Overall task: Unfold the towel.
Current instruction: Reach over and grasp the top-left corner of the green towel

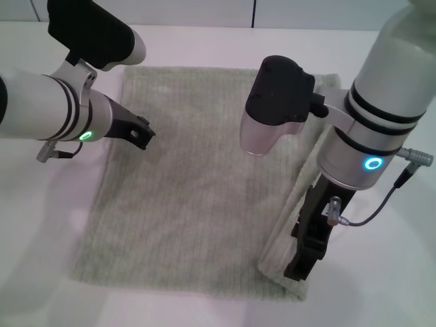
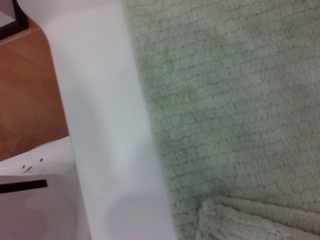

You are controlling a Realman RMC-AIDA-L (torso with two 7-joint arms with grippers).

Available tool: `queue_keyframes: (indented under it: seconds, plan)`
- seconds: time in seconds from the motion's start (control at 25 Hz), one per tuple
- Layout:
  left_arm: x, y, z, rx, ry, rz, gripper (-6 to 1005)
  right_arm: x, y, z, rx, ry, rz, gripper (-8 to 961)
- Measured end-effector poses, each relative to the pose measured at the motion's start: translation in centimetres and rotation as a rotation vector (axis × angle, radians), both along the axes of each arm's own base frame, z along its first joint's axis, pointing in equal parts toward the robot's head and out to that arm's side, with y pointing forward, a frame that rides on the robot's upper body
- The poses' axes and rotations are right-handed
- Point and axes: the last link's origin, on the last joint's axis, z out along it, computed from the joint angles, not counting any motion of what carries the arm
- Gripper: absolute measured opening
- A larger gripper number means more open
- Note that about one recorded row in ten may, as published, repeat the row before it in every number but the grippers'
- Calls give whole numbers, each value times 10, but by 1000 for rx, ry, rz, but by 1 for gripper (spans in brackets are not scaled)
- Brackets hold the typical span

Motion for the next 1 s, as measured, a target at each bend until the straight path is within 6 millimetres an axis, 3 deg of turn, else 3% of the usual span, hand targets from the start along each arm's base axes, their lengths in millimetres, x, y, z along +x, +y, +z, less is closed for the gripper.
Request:
queue_keyframes:
  seconds: [1.0]
  plan:
    - [-14,-3,-12,-59,41,54,-1,-3,2,-2,15,12,10,726]
